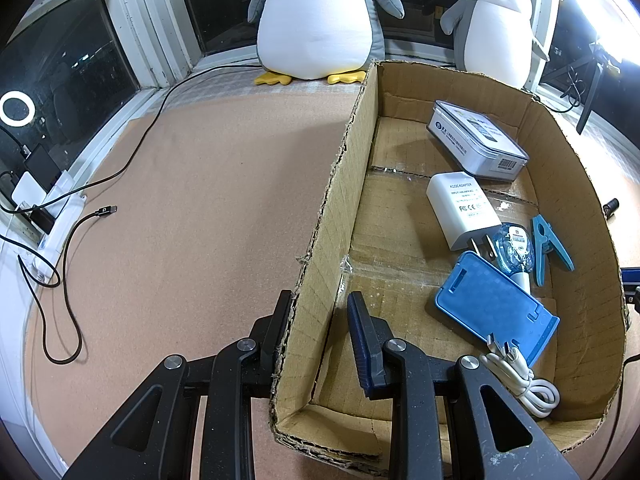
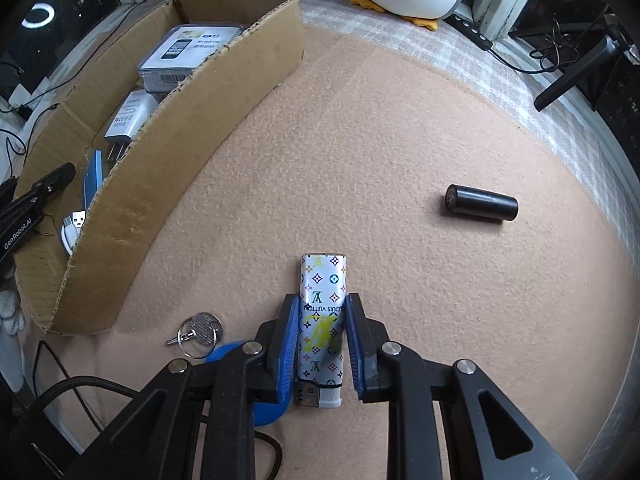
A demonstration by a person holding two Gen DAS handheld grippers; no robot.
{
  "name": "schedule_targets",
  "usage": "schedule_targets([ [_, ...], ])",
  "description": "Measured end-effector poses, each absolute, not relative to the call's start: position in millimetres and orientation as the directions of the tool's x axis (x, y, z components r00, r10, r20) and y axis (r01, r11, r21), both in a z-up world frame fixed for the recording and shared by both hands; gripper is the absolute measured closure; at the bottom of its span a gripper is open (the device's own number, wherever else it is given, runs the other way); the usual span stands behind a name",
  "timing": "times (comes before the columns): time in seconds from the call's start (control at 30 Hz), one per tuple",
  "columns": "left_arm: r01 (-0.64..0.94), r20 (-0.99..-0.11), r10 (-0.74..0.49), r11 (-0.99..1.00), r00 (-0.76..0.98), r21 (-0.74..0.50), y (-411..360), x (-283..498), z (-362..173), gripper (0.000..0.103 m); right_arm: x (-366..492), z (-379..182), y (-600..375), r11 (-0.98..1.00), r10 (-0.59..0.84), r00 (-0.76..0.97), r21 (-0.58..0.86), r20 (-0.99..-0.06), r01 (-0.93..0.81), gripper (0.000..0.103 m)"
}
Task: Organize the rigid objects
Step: 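Grasp the white patterned lighter with the right tool and lift, then carry the lighter into the box and open the right tool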
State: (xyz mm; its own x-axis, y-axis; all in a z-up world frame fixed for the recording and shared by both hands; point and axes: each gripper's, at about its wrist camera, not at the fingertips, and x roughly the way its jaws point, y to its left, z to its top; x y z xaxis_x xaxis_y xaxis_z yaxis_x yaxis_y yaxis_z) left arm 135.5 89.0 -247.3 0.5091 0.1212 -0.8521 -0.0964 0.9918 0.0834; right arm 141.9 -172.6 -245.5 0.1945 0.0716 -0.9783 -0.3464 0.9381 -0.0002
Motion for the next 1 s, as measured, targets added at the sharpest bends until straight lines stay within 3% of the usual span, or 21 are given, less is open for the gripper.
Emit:
schedule_targets([
  [0.4, -0.096, -0.852, 0.121, 0.992, 0.509, 0.083, 89.1, 135.6, -247.4, 0.074, 132.4, -217.7, -195.5, 0.963, 0.141, 0.260, 0.071, -0.955, -0.260, 0.082],
  [0.73, -0.099, -0.852, 0.114, 0.992, 0.510, 0.074, 89.6, 135.6, -247.7, 0.074, 139.4, -155.9, -141.6, 0.924, 0.266, 0.334, 0.140, -0.904, -0.356, 0.082],
  [1.0, -0.100, -0.853, 0.102, 0.993, 0.511, 0.059, 91.9, 135.2, -247.6, 0.074, 161.3, -155.5, -76.6, 0.873, 0.362, 0.291, 0.212, -0.886, -0.440, 0.082],
])
